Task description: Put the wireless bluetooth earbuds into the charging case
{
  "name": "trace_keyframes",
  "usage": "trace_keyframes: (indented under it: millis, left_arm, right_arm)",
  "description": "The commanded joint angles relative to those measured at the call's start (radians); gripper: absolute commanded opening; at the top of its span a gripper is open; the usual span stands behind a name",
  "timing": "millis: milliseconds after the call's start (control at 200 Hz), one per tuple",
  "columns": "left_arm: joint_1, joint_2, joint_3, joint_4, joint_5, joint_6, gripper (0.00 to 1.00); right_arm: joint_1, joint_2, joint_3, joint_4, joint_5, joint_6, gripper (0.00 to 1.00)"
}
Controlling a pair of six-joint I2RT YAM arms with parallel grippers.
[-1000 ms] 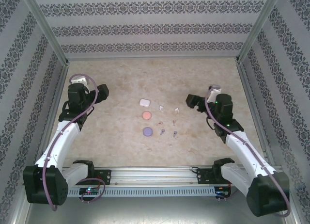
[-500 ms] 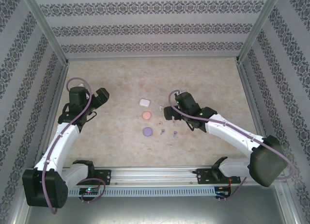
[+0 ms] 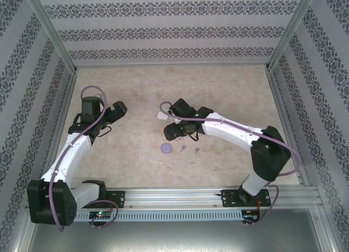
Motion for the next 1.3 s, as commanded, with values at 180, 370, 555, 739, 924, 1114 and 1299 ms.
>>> trace_keyframes:
  millis: [180,370,555,739,924,1114,1299]
  left_arm:
    - [-0.012,0.011,0.055,-0.035,0.006,0.003,1.0]
    - [-0.012,0.014,0.06,-0.038,-0.002,-0.008,1.0]
    - [-0.012,0.002,0.062,-0.049,-0.017,-0.028,0.99]
    - [-0.012,-0.019,0.047,-0.051,-0.031,-0.054,0.99]
    - [-0.012,-0.026,0.053,-0.069,-0.054,-0.071,0.99]
    - [-0.013,-0.021,0.062,-0.074,-0.046,-0.093,0.99]
    - [-0.012,-0.022,0.063,-0.074,-0.043,-0.093,0.99]
  right_arm:
    - [0.085,0.155,0.144,-0.191,-0.01,-0.01,0.77]
    - [0.12,0.213,0.186,-0.195,0.001,0.004,0.77]
    - [0.145,0.268,0.221,-0.199,0.025,0.027,0.76]
    - [0.165,0.317,0.249,-0.208,0.058,0.042,0.74]
    - [0.179,0.354,0.271,-0.218,0.079,0.043,0.72]
    - [0.184,0.392,0.299,-0.235,0.111,0.04,0.7]
    - [0.186,0.414,0.308,-0.243,0.122,0.045,0.68]
